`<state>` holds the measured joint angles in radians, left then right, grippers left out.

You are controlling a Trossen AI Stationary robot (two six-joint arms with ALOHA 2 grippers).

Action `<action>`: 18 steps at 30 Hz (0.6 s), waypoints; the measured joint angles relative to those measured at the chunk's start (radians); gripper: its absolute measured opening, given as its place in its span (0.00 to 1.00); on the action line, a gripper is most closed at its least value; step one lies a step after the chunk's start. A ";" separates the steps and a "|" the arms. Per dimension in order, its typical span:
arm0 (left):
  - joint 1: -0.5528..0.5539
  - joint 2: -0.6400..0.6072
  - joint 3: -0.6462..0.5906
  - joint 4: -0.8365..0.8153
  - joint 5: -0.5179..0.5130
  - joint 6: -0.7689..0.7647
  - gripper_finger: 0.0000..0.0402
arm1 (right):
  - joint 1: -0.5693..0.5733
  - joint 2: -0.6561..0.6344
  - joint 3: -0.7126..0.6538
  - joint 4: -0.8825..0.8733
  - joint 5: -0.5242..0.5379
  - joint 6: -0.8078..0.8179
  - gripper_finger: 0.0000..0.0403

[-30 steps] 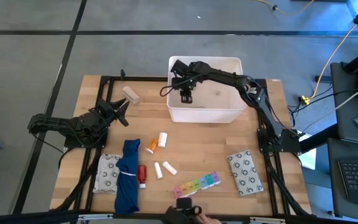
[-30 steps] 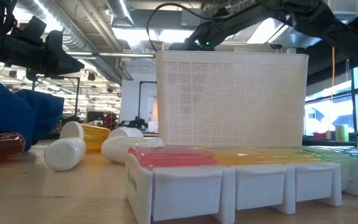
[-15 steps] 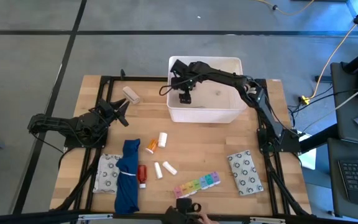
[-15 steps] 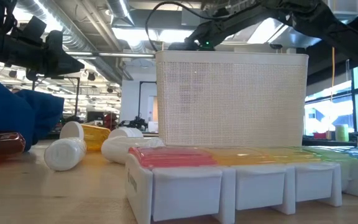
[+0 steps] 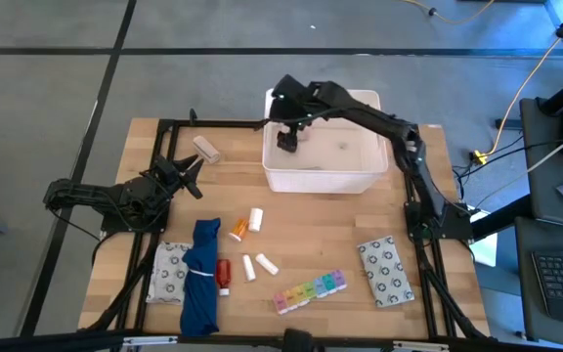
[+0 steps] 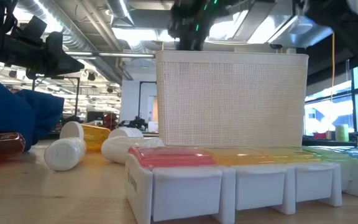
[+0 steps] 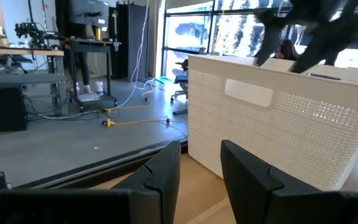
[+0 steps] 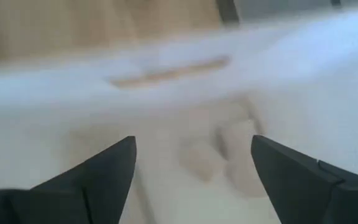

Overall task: Pick & place medical supplies in basket/bin
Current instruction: Put the white mailer bag into the white container

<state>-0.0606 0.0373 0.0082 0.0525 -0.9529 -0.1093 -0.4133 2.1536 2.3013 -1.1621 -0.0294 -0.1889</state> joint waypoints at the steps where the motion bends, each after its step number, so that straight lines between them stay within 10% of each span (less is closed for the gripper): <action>1: 0.000 0.000 0.000 0.000 0.000 0.000 0.28 | 0.017 -0.024 0.004 -0.023 -0.011 0.036 0.79; 18: 0.000 0.000 0.000 0.017 0.178 -0.064 0.28 | 0.557 -0.225 -0.016 -0.390 -0.041 0.815 0.79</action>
<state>-0.0608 0.0374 0.0084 0.0696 -0.7754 -0.1736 0.1435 1.9285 2.2849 -1.5517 -0.0705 0.6263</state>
